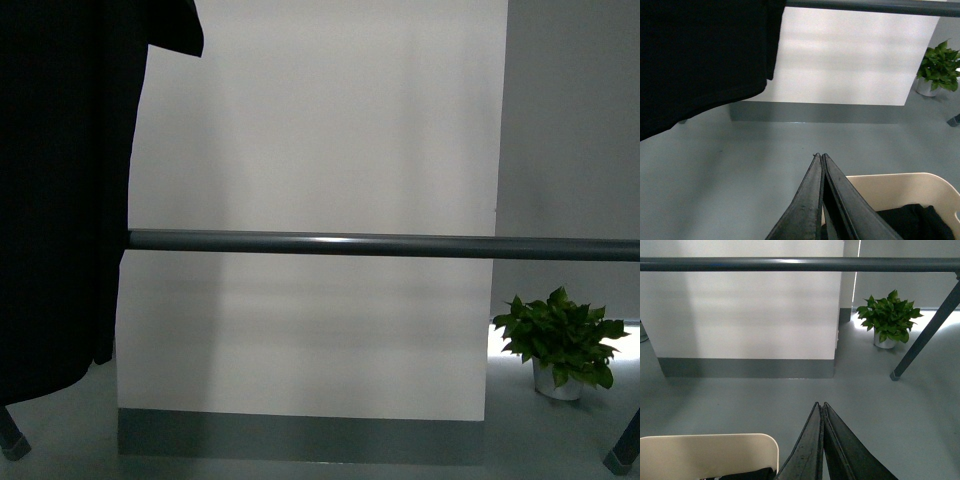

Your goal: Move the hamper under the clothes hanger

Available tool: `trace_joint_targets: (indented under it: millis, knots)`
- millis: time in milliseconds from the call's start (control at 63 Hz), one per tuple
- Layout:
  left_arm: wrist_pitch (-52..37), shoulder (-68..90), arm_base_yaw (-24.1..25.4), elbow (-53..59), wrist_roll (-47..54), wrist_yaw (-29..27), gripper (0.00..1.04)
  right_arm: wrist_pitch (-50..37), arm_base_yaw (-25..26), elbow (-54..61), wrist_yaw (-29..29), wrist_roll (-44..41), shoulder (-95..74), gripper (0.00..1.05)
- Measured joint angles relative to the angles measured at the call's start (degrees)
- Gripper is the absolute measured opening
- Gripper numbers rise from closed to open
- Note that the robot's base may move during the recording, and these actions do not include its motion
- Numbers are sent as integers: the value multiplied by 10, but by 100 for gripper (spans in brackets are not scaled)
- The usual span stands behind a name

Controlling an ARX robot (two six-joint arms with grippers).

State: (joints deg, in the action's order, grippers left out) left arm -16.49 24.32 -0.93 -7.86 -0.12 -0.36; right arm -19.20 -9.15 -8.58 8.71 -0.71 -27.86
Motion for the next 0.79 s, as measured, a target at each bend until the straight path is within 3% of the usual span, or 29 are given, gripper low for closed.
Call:
trace_joint_targets:
  millis: [174, 238, 349, 793]
  knots:
    - [8, -28, 7, 20, 0, 4, 4, 11, 24, 23, -23, 0, 34, 2]
    - [13, -41, 7, 28, 0, 4, 4, 21, 61, 33, -75, 1, 51, 2]
    - [21, -57, 8, 36, 0, 4, 4, 29, 87, 41, -82, 1, 70, 2]
    - [52, -126, 8, 68, 0, 5, 4, 63, 90, 73, -86, 2, 143, 2]
